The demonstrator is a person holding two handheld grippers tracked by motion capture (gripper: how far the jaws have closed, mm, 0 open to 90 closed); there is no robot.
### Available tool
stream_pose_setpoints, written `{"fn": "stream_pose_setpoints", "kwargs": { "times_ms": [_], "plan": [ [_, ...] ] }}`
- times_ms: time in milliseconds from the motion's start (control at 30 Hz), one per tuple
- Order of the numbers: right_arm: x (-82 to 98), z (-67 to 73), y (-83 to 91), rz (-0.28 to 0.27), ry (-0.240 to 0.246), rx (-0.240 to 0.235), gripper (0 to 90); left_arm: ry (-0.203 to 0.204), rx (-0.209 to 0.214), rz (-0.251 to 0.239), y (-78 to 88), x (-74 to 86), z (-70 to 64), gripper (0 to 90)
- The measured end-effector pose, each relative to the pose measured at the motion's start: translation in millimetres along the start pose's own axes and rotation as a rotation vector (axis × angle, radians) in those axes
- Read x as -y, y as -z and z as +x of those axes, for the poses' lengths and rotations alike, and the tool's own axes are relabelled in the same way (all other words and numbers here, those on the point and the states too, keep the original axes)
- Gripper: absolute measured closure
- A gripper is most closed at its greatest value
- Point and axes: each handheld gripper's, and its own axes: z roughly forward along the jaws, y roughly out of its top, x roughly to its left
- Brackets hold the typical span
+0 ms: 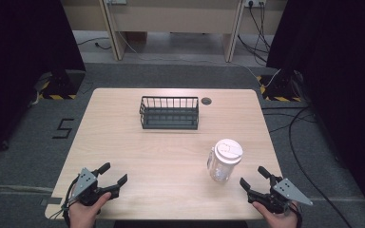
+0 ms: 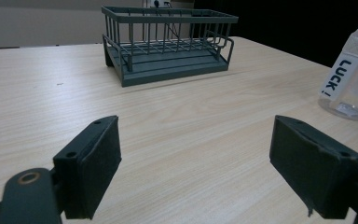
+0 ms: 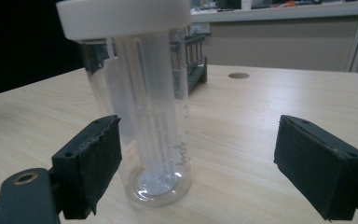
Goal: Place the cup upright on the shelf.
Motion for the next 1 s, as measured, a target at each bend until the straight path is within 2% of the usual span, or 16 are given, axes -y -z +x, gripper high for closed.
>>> {"fn": "stream_pose_setpoints", "kwargs": {
  "times_ms": [233, 400, 467, 533, 667, 1000],
  "plan": [
    [-8.9, 2.9, -7.0, 0.012, 0.023, -0.038, 16.1, 0.001, 0.015, 0.002, -2.1, -0.2, -1.4, 16.6],
    [-17.0, 5.1, -20.0, 0.012, 0.022, -0.077, 15.7, 0.002, 0.014, 0.001, -1.9, -0.4, -1.4, 16.4],
    [-22.6, 7.8, -30.7, 0.013, 0.034, -0.102, 15.6, 0.001, 0.015, 0.001, -0.9, -0.3, -1.5, 16.4],
    [-23.7, 8.5, -32.9, 0.021, 0.038, -0.108, 15.6, 0.001, 0.015, 0.0, -0.6, -0.3, -1.7, 16.4],
    [-26.4, 13.0, -48.6, 0.032, 0.054, -0.131, 15.5, 0.003, 0.018, -0.003, 0.2, -0.5, -1.4, 16.6],
    [-25.8, 16.5, -69.2, 0.043, 0.081, -0.157, 13.4, 0.003, 0.021, -0.001, -0.4, -0.3, -1.6, 16.6]
  ]
}}
